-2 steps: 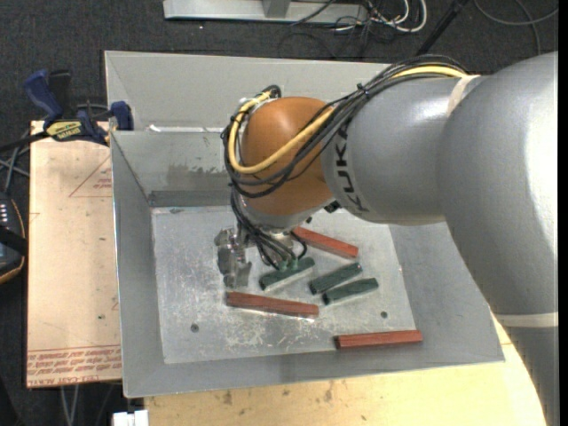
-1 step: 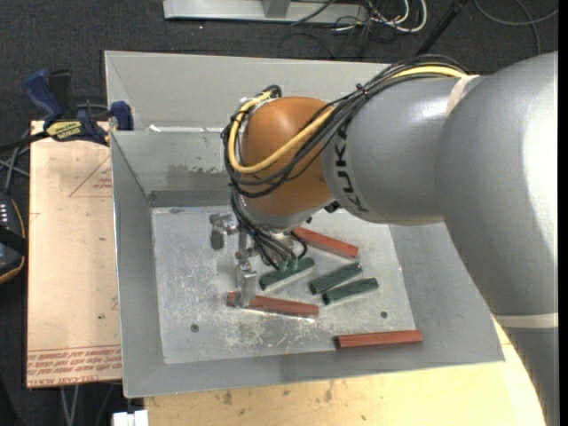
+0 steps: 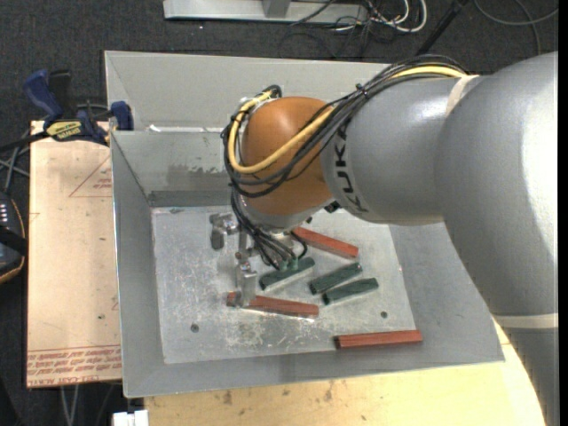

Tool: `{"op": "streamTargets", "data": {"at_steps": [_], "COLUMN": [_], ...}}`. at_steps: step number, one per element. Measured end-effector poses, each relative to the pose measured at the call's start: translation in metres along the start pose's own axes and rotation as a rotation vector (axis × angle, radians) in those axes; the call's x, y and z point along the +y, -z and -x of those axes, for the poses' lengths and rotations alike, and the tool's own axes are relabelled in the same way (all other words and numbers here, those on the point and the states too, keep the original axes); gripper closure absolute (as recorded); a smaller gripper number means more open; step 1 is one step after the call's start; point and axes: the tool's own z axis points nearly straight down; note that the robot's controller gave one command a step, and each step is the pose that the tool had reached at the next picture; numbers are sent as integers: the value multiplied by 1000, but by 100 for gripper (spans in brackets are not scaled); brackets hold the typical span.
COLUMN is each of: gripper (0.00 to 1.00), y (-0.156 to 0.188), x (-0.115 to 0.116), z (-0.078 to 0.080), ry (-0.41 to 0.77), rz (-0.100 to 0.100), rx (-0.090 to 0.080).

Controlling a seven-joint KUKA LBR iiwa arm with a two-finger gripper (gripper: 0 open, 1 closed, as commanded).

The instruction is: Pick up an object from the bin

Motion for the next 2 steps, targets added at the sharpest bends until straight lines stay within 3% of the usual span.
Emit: {"op": "streamTargets", "data": {"at_steps": [2], "gripper": [0], "y": [-32], "x": [-46], "z": [-7], "ry": [354], "rz": [-1], "rx": [0]}}
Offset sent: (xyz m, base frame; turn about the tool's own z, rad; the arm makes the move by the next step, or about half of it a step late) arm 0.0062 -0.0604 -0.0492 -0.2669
